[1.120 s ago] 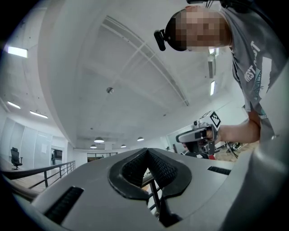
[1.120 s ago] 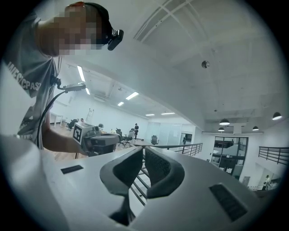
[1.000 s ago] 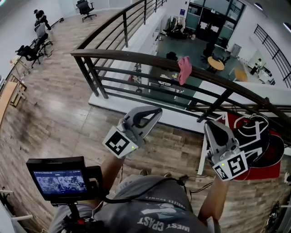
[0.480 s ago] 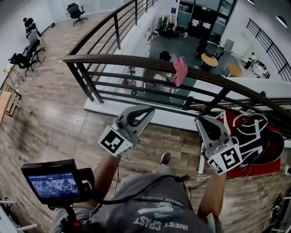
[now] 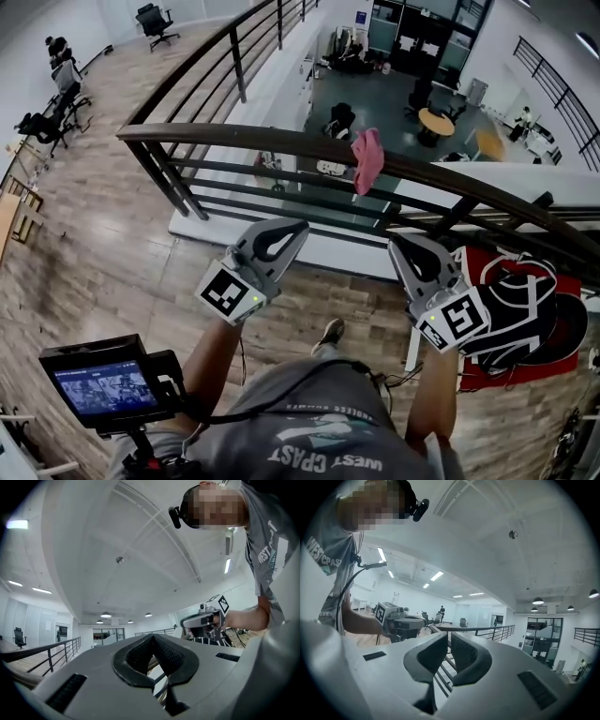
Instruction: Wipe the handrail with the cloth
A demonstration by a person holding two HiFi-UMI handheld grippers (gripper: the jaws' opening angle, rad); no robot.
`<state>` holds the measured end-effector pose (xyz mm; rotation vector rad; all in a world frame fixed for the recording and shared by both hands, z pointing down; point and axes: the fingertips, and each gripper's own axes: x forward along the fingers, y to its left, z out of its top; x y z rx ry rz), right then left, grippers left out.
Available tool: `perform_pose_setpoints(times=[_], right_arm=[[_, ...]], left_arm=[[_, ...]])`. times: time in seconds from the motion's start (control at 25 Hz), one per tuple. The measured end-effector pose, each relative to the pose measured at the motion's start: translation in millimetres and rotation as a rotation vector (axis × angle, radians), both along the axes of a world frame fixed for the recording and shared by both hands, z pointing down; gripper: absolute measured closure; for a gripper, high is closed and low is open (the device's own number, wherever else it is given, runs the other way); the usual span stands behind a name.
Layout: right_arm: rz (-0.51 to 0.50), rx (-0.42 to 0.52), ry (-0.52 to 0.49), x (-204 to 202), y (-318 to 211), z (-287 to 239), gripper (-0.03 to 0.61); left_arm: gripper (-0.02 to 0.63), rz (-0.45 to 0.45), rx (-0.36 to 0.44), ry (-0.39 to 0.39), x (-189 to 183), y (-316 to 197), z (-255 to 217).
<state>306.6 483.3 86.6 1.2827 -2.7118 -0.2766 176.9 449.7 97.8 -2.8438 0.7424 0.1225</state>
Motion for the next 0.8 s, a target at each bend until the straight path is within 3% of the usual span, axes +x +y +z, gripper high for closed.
perform_pose_setpoints(times=[0.32,0.8], right_arm=[[-0.033,-0.03,-0.015,67,-102,14,0.572],[-0.117,-0.106,-0.001,120,-230,61,0.571]], left_arm=[[0.611,-0.009,-0.025,-0.029,80,-94,8],[0.611,-0.062,-0.075,-0.073,150,-202,32]])
